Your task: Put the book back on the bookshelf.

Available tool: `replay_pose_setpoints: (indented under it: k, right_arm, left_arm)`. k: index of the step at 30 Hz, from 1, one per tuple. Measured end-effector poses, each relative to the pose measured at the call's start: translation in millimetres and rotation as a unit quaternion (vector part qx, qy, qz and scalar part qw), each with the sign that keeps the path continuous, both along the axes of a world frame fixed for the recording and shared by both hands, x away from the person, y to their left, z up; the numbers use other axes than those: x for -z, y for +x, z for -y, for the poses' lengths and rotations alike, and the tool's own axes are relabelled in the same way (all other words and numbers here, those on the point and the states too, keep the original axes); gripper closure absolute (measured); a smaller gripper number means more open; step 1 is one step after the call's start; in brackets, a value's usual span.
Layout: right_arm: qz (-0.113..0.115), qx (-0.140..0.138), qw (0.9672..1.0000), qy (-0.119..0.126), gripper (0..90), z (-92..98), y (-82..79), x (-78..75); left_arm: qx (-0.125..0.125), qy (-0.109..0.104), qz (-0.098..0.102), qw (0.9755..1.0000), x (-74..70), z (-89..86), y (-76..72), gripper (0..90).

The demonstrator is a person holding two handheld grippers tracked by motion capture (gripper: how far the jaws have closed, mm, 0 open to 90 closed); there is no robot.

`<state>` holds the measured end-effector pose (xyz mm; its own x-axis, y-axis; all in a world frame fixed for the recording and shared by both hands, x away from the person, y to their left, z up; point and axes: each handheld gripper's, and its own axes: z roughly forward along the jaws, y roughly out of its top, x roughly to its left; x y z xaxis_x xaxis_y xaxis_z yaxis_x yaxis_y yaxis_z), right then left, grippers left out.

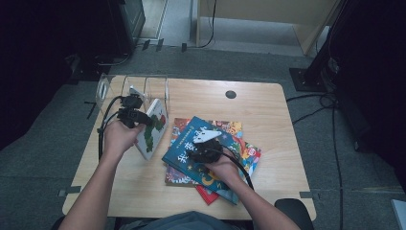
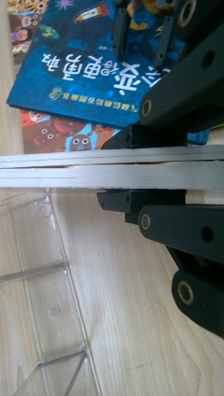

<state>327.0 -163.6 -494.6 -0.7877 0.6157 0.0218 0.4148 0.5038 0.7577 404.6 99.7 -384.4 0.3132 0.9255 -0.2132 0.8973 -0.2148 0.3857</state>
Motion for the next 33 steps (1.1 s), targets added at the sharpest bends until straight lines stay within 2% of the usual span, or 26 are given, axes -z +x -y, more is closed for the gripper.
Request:
replay_pose_setpoints:
  k: [11, 14, 18, 21, 23, 26, 29, 33]
  right_arm:
    - [0.002, -0.001, 1.0000, 0.001, 55.1, -0.1, 0.3, 0.4]
    - [0.004, -0.001, 1.0000, 0.002, 55.2, -0.2, 0.7, 0.6]
    - [0.005, -0.002, 1.0000, 0.002, 55.3, -0.2, 0.9, 0.6]
    - [0.003, -0.002, 1.0000, 0.002, 55.4, -0.3, 0.7, 0.6]
    - [0.004, -0.002, 1.0000, 0.002, 55.5, -0.3, 0.8, 0.7]
    - [0.005, -0.002, 1.0000, 0.002, 55.9, -0.4, 0.9, 0.7]
    - [0.004, -0.002, 1.0000, 0.003, 56.0, -0.5, 1.0, 0.8]
    - [0.005, -0.003, 1.0000, 0.003, 56.1, -0.6, 1.2, 0.8]
  left_arm:
    - [-0.022, 0.015, 0.008, 0.9996, -1.9, 3.0, 9.3, 77.6]
    - [-0.034, 0.019, 0.017, 0.9991, -2.8, 5.3, 12.5, 77.5]
    - [-0.045, 0.013, 0.025, 0.9986, -5.6, 9.0, 17.3, 77.5]
    - [-0.058, 0.023, 0.038, 0.9973, -10.3, 12.2, 22.2, 77.4]
    - [-0.063, 0.019, 0.043, 0.9969, -10.9, 13.1, 24.7, 77.4]
    - [-0.071, 0.015, 0.042, 0.9965, -10.2, 14.6, 27.6, 77.4]
    - [-0.080, 0.023, 0.041, 0.9957, -6.7, 18.5, 33.8, 77.4]
    - [-0.087, 0.023, 0.041, 0.9951, -3.6, 21.4, 38.1, 77.4]
